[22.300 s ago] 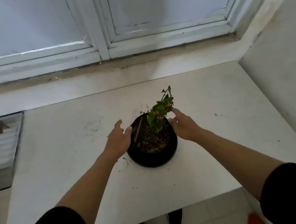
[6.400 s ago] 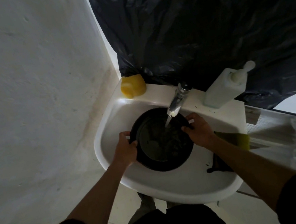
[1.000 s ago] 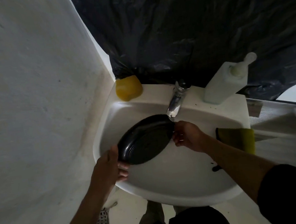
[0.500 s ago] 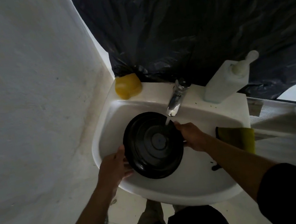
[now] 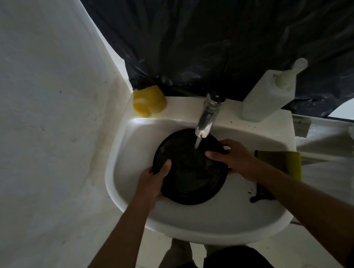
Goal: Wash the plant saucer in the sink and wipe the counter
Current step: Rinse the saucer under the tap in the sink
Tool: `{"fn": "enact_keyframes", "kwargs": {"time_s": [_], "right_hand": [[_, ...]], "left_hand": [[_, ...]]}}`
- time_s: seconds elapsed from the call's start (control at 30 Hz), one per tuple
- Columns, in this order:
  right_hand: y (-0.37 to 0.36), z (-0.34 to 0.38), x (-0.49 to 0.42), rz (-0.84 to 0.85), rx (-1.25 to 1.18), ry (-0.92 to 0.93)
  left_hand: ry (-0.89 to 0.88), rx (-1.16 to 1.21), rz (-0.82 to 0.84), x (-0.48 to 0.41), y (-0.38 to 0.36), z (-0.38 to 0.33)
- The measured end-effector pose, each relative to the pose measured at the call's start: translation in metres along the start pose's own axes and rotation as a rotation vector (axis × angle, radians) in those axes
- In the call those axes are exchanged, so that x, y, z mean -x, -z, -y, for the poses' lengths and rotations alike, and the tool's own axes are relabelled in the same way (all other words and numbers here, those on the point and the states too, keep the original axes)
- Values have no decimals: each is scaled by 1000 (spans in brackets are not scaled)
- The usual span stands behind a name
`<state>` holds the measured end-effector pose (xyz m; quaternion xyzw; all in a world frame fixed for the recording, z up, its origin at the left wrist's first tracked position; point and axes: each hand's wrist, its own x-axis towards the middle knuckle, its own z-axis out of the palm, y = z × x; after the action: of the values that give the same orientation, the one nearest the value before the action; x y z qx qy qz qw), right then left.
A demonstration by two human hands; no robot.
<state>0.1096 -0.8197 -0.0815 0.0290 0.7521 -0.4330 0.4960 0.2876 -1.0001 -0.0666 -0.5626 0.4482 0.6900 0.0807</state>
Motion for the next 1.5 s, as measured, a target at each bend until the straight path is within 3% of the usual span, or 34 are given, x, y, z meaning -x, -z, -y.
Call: {"fn": "enact_keyframes", "kwargs": {"time_s": [0.3,0.63,1.07,1.5], "right_hand": [[16,6,41,-137,124,113],[32,11,56,-156,261,215],[10,9,20,-96,339,207],[-48,31,-2,34,328,72]], "left_hand": [[42,-81,116,-22,-33,10],[35,-114,219,-31,-39,13],[-96,-181,103,-23,3,4],[-379,-491,-170,-5,23,-18]]}}
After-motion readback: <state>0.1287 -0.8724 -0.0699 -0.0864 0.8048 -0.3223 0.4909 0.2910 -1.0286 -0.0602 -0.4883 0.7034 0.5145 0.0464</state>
